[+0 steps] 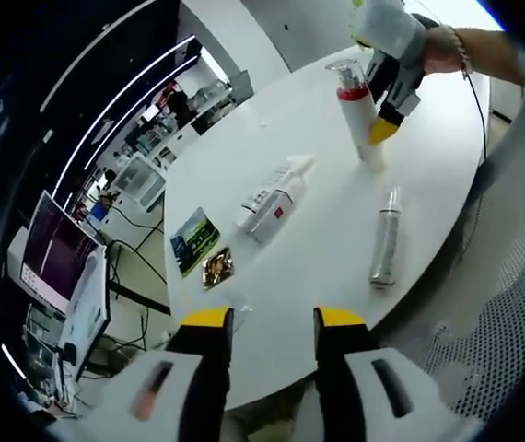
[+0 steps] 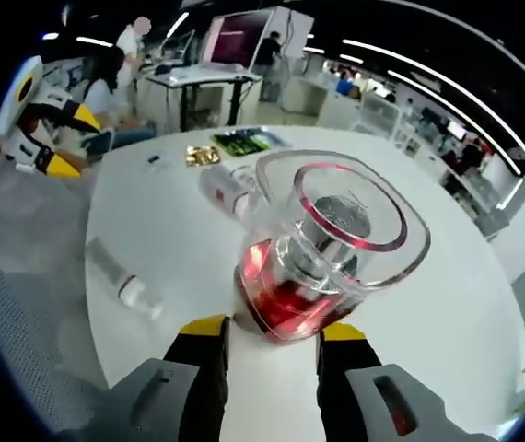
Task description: Arrange the skincare products in the storage area until every visible bottle or jar stands upright without overlapping.
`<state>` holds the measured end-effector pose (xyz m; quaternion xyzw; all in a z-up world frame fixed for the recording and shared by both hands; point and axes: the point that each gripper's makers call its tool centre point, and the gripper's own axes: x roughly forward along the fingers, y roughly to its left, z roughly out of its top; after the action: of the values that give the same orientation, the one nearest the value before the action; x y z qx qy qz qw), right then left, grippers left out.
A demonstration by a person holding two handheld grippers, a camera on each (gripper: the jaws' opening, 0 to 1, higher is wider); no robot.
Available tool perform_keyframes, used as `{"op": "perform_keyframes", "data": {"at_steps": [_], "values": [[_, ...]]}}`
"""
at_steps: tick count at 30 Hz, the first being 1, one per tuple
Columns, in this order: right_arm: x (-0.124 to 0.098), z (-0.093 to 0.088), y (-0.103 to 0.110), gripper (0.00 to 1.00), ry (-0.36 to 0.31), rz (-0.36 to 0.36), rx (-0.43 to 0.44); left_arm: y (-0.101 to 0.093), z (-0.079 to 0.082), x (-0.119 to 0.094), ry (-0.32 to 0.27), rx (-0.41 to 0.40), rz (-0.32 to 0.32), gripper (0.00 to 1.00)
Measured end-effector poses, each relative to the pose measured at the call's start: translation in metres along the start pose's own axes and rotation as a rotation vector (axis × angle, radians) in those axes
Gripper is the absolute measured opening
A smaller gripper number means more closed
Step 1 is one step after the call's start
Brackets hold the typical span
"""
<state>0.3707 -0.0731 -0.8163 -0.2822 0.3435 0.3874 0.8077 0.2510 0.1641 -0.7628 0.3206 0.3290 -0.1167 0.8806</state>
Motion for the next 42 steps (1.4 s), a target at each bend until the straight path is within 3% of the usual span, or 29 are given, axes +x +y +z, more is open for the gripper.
{"op": "perform_keyframes", "data": {"at_steps": [3,8,10,17,19,23,28,35,42], "values": [[-0.002,-0.012,0.006,0.42,0.055,0.036,0.014,0.001,0.002,0.0,-0.008,-0.002,0.001,0.38],[-0.014,-0.02,0.01,0.42,0.11,0.087,-0.022,0.002,0.003,0.001,-0.014,-0.009,0.0,0.38],[-0.022,-0.021,0.018,0.42,0.12,0.139,-0.057,0.002,0.004,0.001,-0.014,-0.011,-0.003,0.38],[-0.045,0.001,0.074,0.39,0.02,0.397,-0.139,0.002,0.003,0.002,-0.011,-0.013,-0.008,0.38],[-0.051,0.004,0.089,0.4,0.005,0.451,-0.203,0.001,0.003,0.003,-0.005,-0.009,-0.015,0.38],[-0.043,0.02,0.107,0.4,-0.052,0.43,-0.394,-0.001,0.003,0.004,-0.001,0.0,-0.027,0.38],[-0.011,0.011,0.133,0.4,0.034,0.45,-0.56,-0.001,0.005,0.006,-0.002,0.002,-0.033,0.37],[0.02,0.002,0.14,0.36,0.08,0.452,-0.556,-0.004,0.005,0.005,-0.004,0.018,-0.039,0.37],[0.026,-0.006,0.137,0.3,0.101,0.423,-0.557,-0.005,0.005,0.004,-0.006,0.015,-0.041,0.36]]}}
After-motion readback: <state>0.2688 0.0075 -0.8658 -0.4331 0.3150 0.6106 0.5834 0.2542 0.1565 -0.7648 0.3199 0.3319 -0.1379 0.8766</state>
